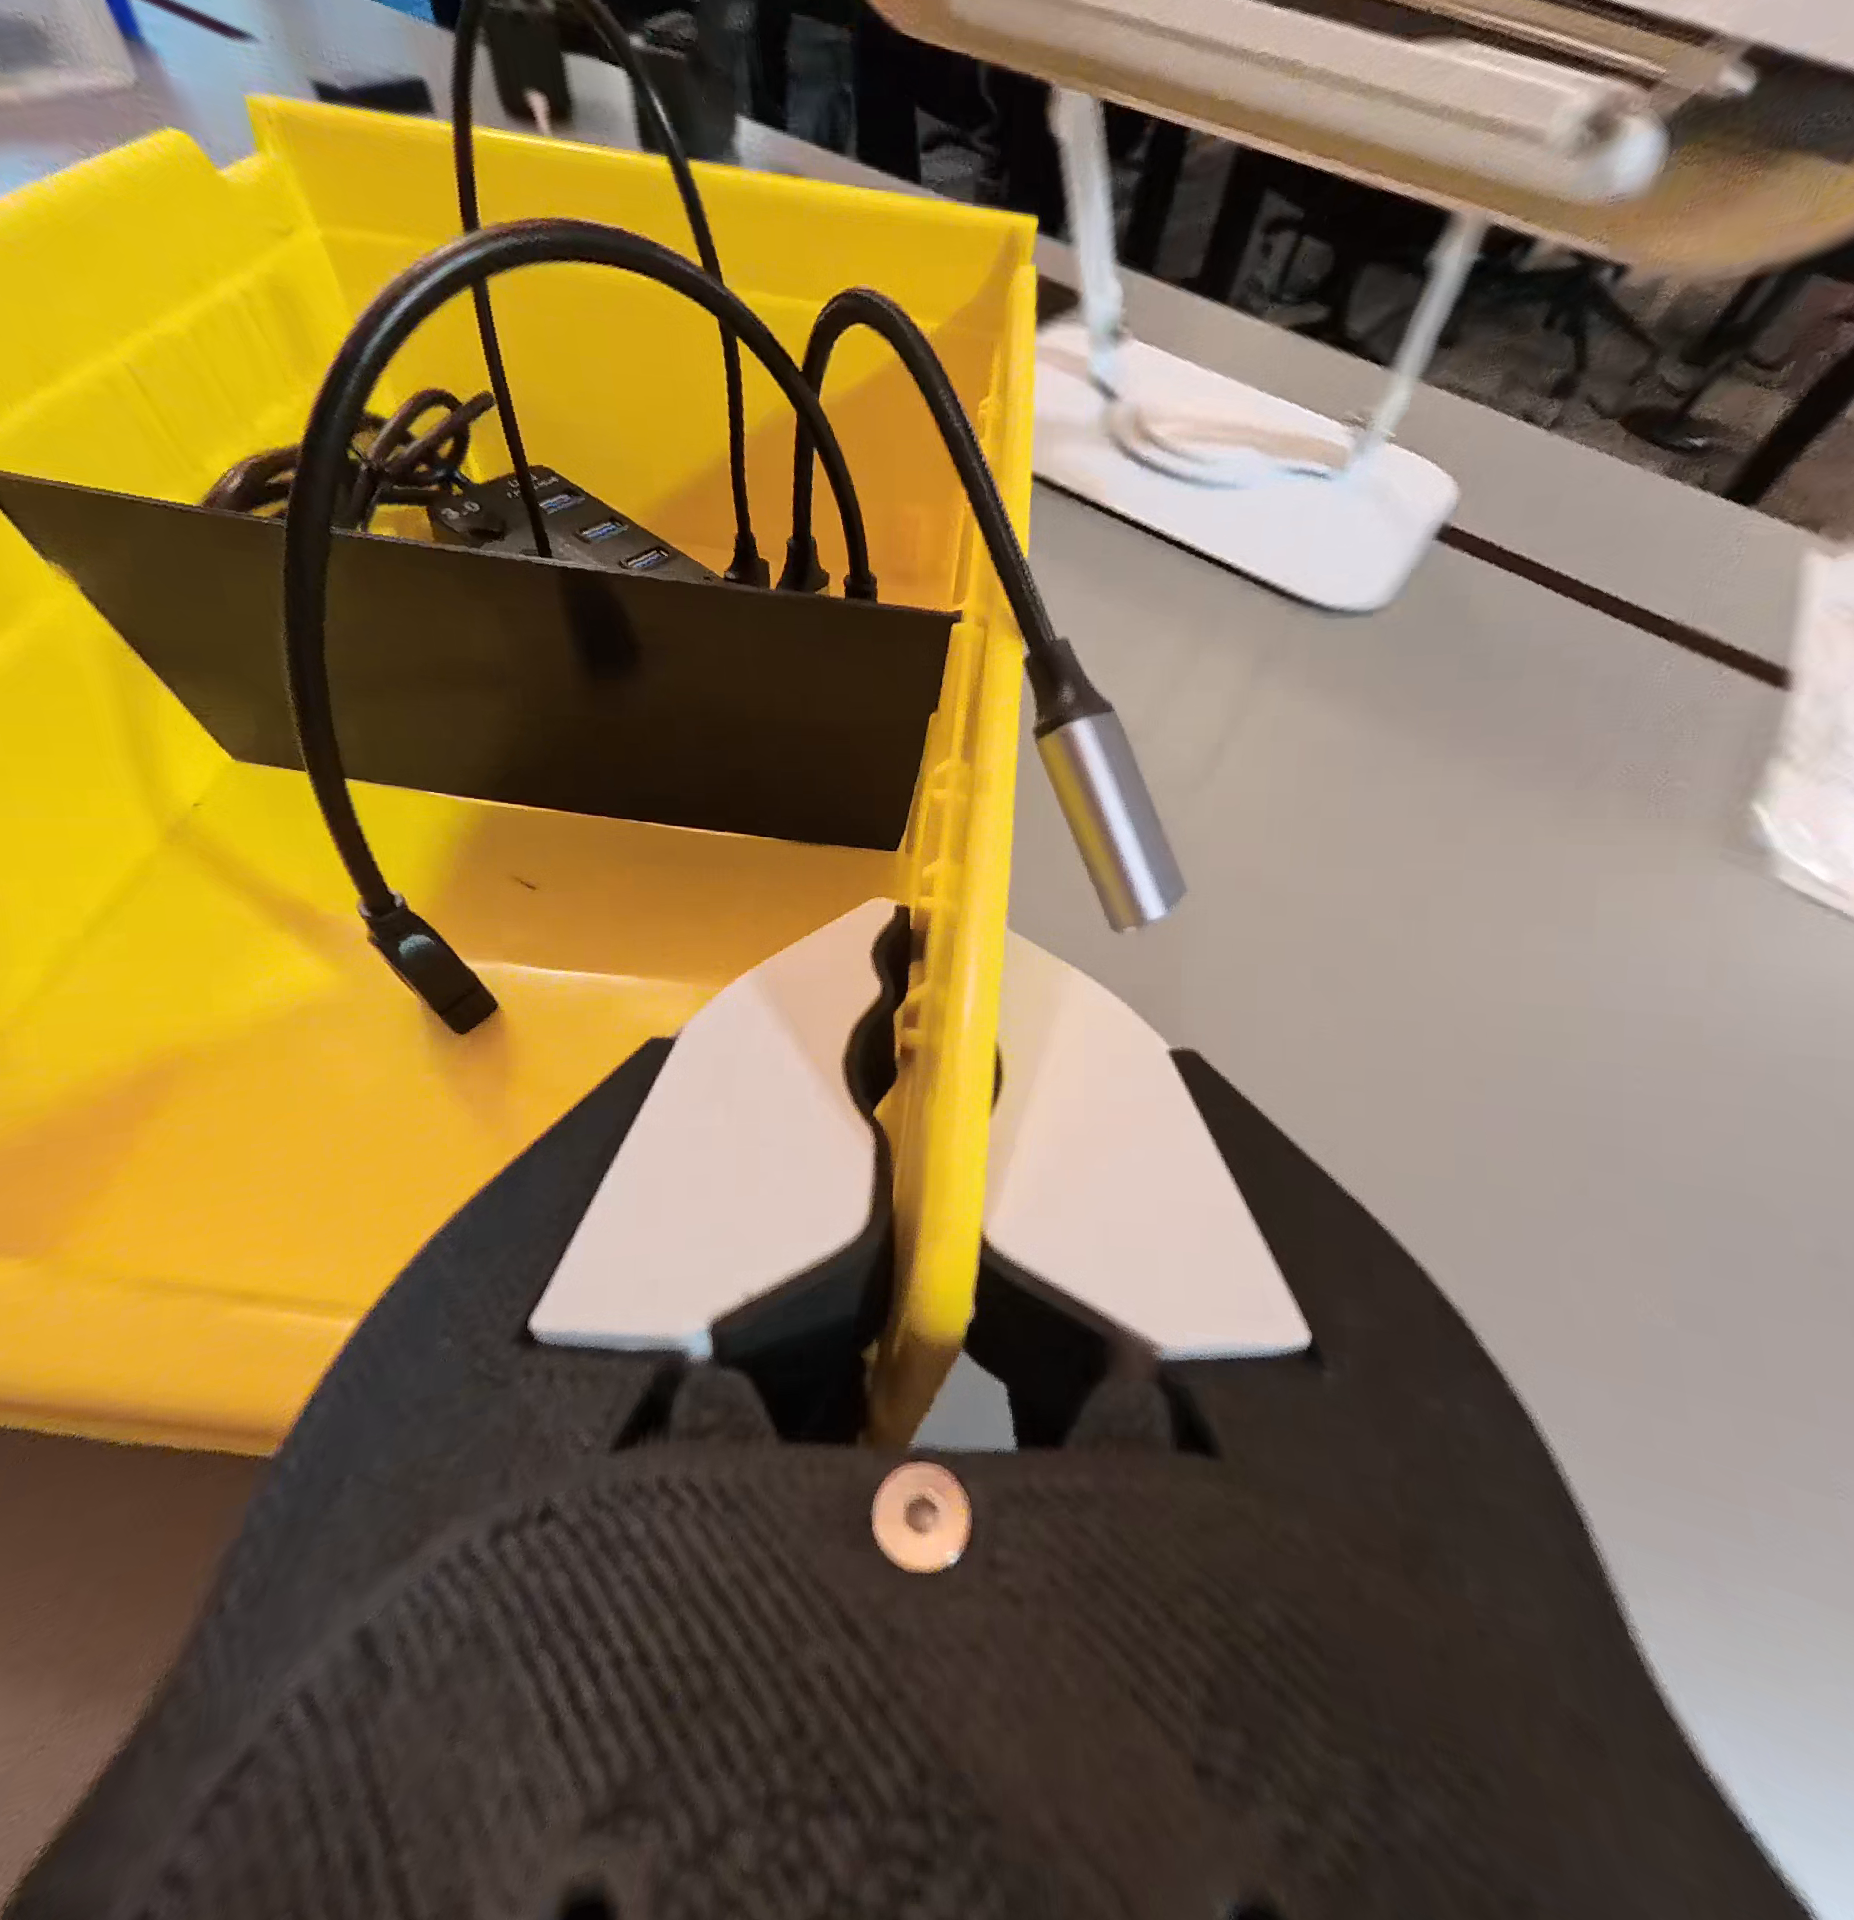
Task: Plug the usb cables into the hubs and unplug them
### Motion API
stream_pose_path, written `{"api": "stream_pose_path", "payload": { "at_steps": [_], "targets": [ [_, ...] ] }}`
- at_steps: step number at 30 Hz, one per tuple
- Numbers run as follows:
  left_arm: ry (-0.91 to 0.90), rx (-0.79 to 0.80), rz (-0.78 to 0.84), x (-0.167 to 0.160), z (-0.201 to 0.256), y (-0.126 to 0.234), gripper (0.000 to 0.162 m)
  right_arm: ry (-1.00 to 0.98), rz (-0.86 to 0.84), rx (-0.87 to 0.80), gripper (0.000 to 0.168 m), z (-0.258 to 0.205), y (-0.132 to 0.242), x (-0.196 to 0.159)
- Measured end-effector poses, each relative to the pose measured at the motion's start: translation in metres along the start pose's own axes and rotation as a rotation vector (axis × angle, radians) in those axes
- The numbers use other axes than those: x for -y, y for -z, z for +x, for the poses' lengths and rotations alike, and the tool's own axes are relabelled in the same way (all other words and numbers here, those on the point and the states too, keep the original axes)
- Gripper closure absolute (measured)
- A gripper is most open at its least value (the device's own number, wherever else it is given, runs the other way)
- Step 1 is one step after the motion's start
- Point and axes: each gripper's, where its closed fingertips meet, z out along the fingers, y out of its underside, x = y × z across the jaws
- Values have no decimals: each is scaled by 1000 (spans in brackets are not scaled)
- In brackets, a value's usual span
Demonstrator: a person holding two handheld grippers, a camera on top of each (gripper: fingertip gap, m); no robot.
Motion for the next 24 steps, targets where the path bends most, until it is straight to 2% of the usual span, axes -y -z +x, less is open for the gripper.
{"api": "stream_pose_path", "payload": {
  "at_steps": [1, 7, 13, 19, 20, 21, 24],
  "targets": [
    [-7, 21, 15, 8, -7, 5, 157, 10, 6, 8, 164, -17, -14, 8],
    [-46, 168, 129, 48, -43, 49, 156, -70, 22, 19, 163, -124, -92, 58],
    [-58, 196, 182, 56, -66, 81, 156, -161, 16, 30, 158, -234, -149, 95],
    [-34, 231, 208, 54, -84, 93, 155, -322, 77, 88, 133, -329, -157, 121],
    [-37, 242, 210, 53, -87, 94, 155, -333, 92, 157, 109, -348, -155, 125],
    [-43, 252, 211, 53, -89, 95, 155, -334, 102, 201, 100, -364, -154, 129],
    [-69, 288, 216, 48, -96, 95, 156, -201, 99, 288, 95, -402, -158, 135]
  ]
}}
